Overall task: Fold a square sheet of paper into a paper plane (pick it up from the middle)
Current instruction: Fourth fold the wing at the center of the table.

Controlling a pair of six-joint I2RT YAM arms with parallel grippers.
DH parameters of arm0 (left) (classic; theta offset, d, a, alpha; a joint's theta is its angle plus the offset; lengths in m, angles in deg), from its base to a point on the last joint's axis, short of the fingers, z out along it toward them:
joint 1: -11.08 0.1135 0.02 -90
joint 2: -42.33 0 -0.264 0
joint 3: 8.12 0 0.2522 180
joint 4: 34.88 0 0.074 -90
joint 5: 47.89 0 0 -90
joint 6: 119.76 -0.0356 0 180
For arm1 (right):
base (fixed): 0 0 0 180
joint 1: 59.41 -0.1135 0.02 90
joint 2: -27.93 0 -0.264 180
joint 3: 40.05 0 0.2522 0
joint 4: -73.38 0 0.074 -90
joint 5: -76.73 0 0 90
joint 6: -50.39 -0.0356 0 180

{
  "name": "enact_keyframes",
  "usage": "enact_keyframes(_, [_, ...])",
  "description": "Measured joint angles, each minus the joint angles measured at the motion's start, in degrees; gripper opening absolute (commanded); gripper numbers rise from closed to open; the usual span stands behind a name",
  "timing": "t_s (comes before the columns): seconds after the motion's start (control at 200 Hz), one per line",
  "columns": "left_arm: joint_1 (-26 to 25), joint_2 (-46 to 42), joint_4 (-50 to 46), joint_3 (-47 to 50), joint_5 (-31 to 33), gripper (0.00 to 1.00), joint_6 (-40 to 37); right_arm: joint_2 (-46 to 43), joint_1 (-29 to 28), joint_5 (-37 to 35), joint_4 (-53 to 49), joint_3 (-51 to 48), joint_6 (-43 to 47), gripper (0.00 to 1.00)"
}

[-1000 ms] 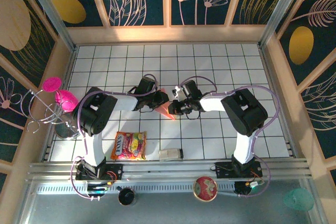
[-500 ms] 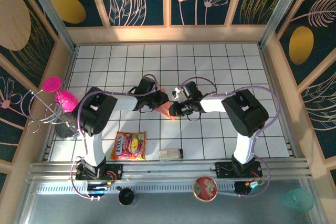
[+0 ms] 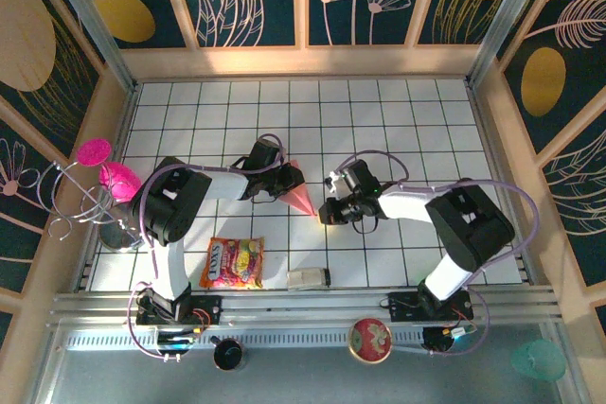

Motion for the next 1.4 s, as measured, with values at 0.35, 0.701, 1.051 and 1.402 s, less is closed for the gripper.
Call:
enact_keyframes(0.35, [0.0,0.0,0.0,0.0,0.0,0.18,0.4,5.4,-0.9,-1.4,3.0,9.4,-1.9,0.01])
enact_keyframes(0.701, [0.1,0.3,-1.5,-0.9,0.2,0.18,2.2,9.7,-2.0,-3.5,2.9,11.1,-2.0,0.13])
enact_keyframes(1.051, [0.1,0.4,-2.3,-1.4,0.2,0.18,2.4,5.9,-2.3,-9.7,1.2,11.1,0.0,0.39])
enact_keyframes(1.402, [0.1,0.4,-2.9,-1.6,0.2,0.19,2.4,8.5,-4.0,-10.6,-1.7,11.2,1.5,0.37])
